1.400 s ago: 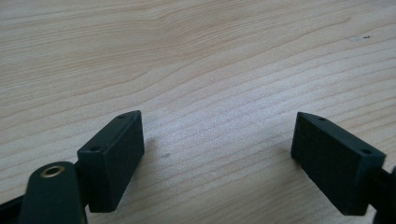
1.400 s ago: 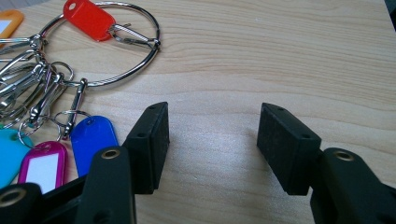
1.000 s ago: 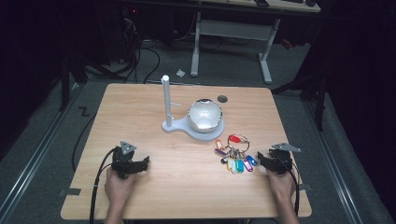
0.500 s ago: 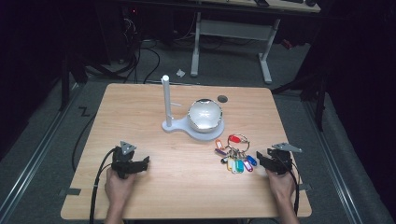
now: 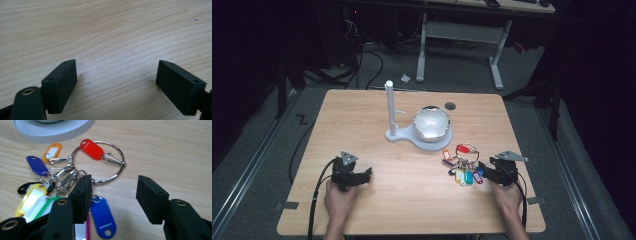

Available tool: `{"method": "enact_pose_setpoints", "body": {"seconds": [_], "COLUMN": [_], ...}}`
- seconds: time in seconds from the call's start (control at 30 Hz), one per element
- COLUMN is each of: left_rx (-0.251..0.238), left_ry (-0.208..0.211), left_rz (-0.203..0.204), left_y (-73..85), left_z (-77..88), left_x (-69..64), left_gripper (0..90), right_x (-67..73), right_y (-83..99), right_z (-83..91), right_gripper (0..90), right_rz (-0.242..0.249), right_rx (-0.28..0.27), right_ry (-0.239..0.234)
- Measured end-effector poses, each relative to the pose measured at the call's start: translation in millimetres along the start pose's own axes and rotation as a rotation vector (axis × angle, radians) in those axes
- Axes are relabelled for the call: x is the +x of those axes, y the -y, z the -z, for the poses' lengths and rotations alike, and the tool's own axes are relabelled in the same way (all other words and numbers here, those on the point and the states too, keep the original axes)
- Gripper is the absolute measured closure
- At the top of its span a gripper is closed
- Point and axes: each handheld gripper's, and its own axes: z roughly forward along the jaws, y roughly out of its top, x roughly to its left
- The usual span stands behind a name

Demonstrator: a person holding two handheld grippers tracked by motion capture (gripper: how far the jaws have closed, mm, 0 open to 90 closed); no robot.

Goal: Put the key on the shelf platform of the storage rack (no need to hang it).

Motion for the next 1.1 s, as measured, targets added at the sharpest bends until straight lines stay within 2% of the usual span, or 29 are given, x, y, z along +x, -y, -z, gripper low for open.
{"method": "enact_pose_setpoints", "body": {"seconds": [0.17,0.43,0.93,1.07,1.1], "left_rx": [0.000,0.000,-0.002,-0.003,-0.002], "left_ry": [0.000,0.000,0.000,0.000,0.000], "left_rz": [0.000,0.000,0.002,0.002,0.002], "left_y": [0.0,0.0,0.1,0.1,0.1], "left_z": [0.0,0.0,-0.1,-0.1,-0.1], "left_x": [0.0,0.0,0.0,0.0,0.0], "left_gripper": [17.7,17.7,17.7,17.7,17.7], "right_x": [9.6,21.1,26.1,26.2,26.4], "right_y": [-6.3,-12.2,-11.4,-10.5,-10.6], "right_z": [-3.7,-14.0,-34.3,-36.7,-36.8], "right_gripper": [47.6,48.9,52.8,56.3,60.1], "right_rz": [0.021,0.049,0.055,0.057,0.061], "right_rx": [0.001,0.038,0.133,0.142,0.139], "right_ry": [-0.021,-0.036,-0.018,-0.015,-0.016]}}
